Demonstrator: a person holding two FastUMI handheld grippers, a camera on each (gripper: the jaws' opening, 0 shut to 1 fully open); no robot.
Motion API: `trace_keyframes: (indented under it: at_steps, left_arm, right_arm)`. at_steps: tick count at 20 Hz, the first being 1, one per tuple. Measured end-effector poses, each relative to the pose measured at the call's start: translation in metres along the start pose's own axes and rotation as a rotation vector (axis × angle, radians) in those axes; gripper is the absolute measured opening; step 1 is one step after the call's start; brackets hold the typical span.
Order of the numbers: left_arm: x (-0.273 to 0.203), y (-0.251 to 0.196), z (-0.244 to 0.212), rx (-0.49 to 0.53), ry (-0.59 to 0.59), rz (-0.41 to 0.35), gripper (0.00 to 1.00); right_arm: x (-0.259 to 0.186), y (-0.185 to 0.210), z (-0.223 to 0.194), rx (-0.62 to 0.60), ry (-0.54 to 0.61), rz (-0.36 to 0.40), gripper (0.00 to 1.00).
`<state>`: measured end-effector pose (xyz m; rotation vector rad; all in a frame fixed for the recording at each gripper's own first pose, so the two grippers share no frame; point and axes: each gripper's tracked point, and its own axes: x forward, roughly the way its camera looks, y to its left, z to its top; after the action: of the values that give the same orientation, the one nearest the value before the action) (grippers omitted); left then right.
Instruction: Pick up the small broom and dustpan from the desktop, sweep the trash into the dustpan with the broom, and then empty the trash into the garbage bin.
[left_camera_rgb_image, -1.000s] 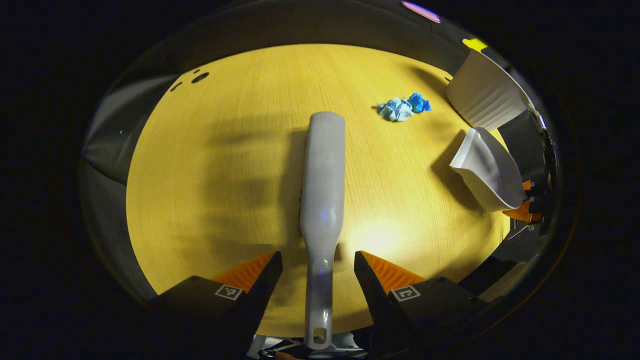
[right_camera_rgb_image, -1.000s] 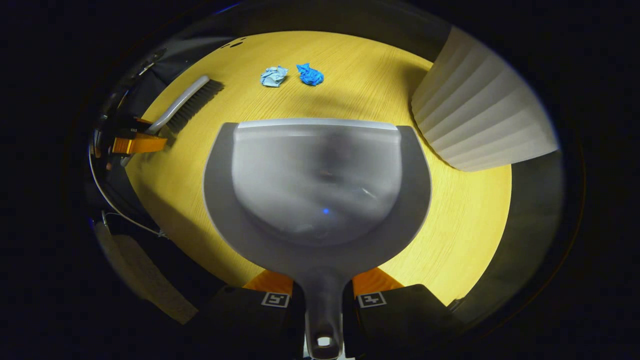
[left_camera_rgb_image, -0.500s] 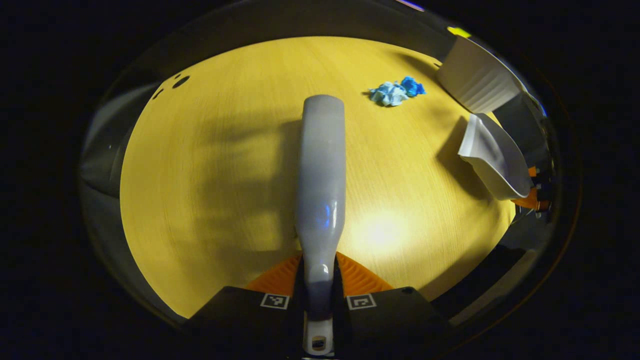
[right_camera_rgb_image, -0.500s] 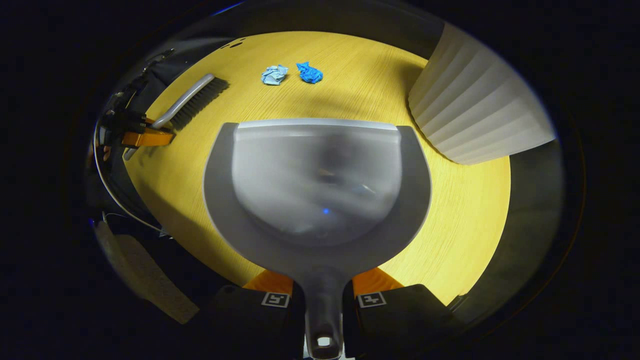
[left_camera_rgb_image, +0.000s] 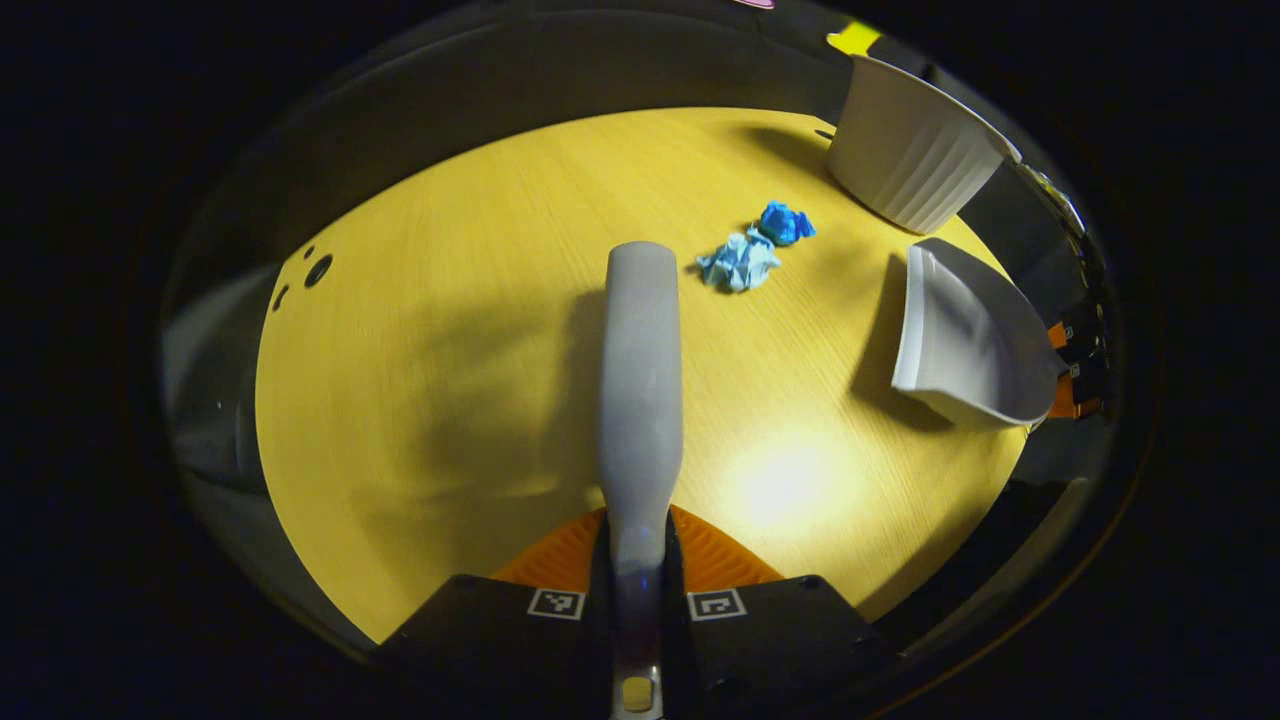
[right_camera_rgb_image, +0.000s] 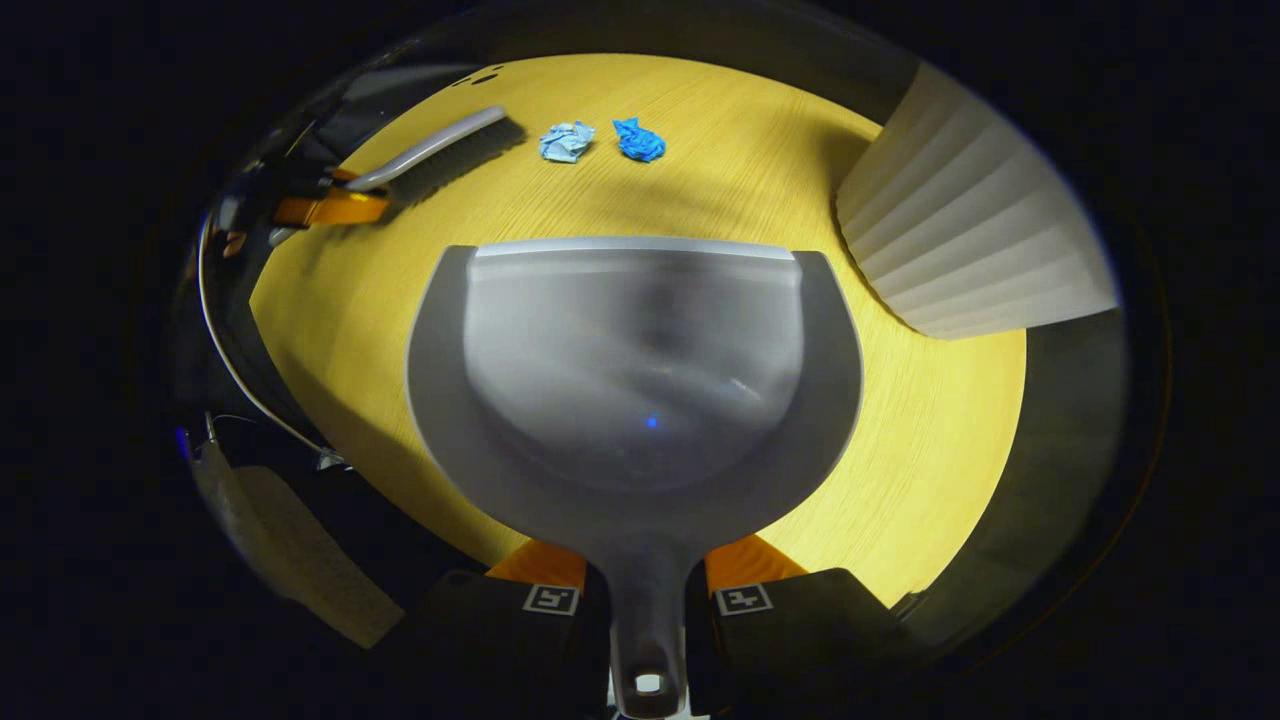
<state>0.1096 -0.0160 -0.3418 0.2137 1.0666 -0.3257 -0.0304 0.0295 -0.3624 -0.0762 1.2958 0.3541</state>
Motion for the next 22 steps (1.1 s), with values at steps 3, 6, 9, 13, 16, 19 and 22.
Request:
trace_keyframes:
  at_steps: [3, 6, 9, 13, 16, 19, 22]
  left_arm:
    - [0.017, 0.006, 0.036, 0.075, -0.003, 0.002, 0.23]
    - [0.034, 0.004, 0.059, 0.160, 0.001, -0.014, 0.23]
    - [0.037, -0.015, 0.079, 0.220, -0.016, -0.067, 0.23]
    - [0.038, -0.064, 0.084, 0.301, -0.016, -0.170, 0.23]
    - [0.032, -0.098, 0.077, 0.350, -0.012, -0.245, 0.23]
    - [0.030, -0.118, 0.071, 0.385, -0.005, -0.314, 0.23]
    - [0.020, -0.130, 0.069, 0.373, -0.002, -0.375, 0.23]
  right_arm:
    - [-0.002, 0.001, 0.005, -0.014, 0.018, -0.002, 0.34]
    - [0.008, 0.000, 0.009, -0.024, 0.047, -0.010, 0.34]
    - [0.015, -0.003, 0.014, -0.028, 0.057, -0.016, 0.34]
    - [0.018, -0.003, 0.020, -0.034, 0.055, -0.018, 0.34]
    - [0.018, -0.001, 0.020, -0.039, 0.041, -0.016, 0.34]
    - [0.020, -0.003, 0.020, -0.053, 0.038, -0.025, 0.35]
    - [0.019, -0.005, 0.021, -0.071, 0.030, -0.041, 0.34]
